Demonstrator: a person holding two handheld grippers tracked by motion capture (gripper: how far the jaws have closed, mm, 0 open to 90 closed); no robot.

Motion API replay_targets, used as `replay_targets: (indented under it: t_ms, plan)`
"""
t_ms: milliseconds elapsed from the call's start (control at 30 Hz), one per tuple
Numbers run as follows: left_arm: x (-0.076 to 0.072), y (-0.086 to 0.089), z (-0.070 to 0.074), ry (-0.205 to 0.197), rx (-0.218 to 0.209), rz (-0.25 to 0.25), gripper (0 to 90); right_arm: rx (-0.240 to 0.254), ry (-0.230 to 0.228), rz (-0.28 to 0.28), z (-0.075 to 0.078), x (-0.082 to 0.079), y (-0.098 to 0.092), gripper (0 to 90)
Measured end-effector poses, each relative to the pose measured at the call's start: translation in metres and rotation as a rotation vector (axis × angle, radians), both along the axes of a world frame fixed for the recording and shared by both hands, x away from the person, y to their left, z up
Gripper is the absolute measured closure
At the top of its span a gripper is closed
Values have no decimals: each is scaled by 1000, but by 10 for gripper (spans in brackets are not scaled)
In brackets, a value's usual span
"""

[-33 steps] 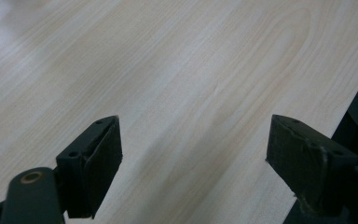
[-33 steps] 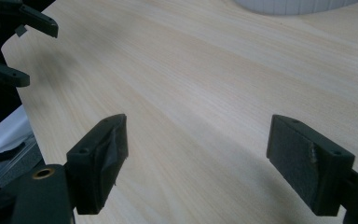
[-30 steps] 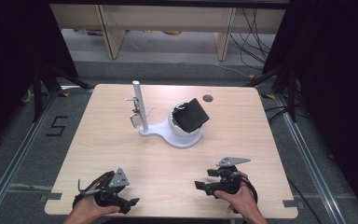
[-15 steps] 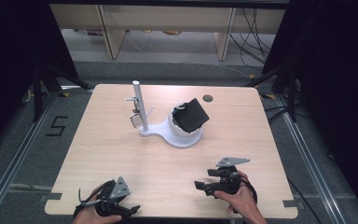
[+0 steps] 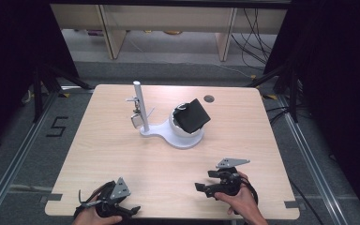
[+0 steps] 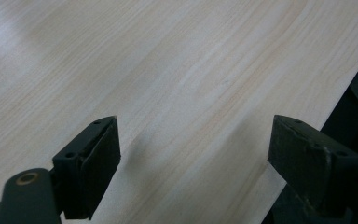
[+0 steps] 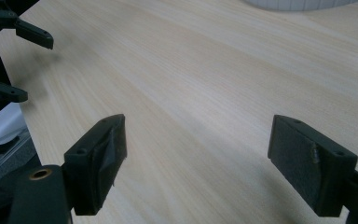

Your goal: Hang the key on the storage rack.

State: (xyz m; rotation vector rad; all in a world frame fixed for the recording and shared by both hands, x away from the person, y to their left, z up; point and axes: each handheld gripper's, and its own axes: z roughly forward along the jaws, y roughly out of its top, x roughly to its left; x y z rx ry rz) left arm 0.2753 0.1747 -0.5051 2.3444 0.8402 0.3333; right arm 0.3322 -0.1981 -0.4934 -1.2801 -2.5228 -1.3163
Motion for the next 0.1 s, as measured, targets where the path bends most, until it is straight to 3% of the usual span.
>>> replay_targets:
  t_ms: [100]
  plan:
    - [1,2,0,-2,-1,1,163,-6,-9,5,0,1,0,205]
